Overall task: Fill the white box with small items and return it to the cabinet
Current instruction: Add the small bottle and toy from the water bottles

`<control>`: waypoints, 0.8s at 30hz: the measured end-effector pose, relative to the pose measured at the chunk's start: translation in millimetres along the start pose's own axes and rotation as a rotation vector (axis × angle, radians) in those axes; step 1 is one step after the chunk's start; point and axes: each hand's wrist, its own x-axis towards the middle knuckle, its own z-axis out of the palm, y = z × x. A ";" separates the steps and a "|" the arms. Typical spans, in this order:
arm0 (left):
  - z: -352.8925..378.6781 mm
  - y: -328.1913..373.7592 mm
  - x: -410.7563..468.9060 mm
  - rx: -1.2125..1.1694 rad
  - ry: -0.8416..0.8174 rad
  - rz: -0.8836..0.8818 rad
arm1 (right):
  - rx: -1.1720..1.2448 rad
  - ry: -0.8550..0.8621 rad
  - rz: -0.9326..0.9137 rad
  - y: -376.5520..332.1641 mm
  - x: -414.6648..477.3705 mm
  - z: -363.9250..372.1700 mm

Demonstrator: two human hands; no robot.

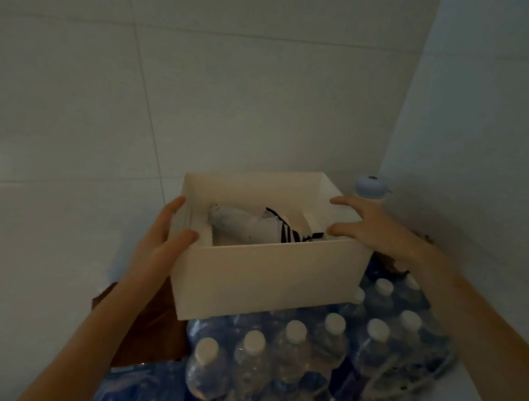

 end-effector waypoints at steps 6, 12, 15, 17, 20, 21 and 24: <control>-0.4 -1.1 0.7 -0.046 0.043 -0.069 | 0.262 -0.112 -0.104 15.0 9.1 -16.8; 1.2 -4.4 0.8 -0.071 0.045 -0.123 | 0.214 0.228 -0.175 85.9 2.6 -49.0; 2.4 -5.0 2.8 -0.090 0.045 -0.123 | 0.030 0.305 -0.187 114.8 -0.3 -49.8; 2.7 -5.2 4.0 -0.102 0.039 -0.118 | -0.150 0.275 -0.183 127.1 -0.9 -49.1; 2.2 -6.5 5.1 -0.116 0.032 -0.114 | -0.380 0.215 -0.081 137.8 -1.4 -46.0; 2.0 -7.3 5.3 -0.116 0.029 -0.112 | -0.416 0.212 -0.043 140.8 -0.7 -44.3; 0.6 -9.7 5.2 -0.125 0.012 -0.104 | -0.381 0.219 -0.006 144.8 -1.8 -40.3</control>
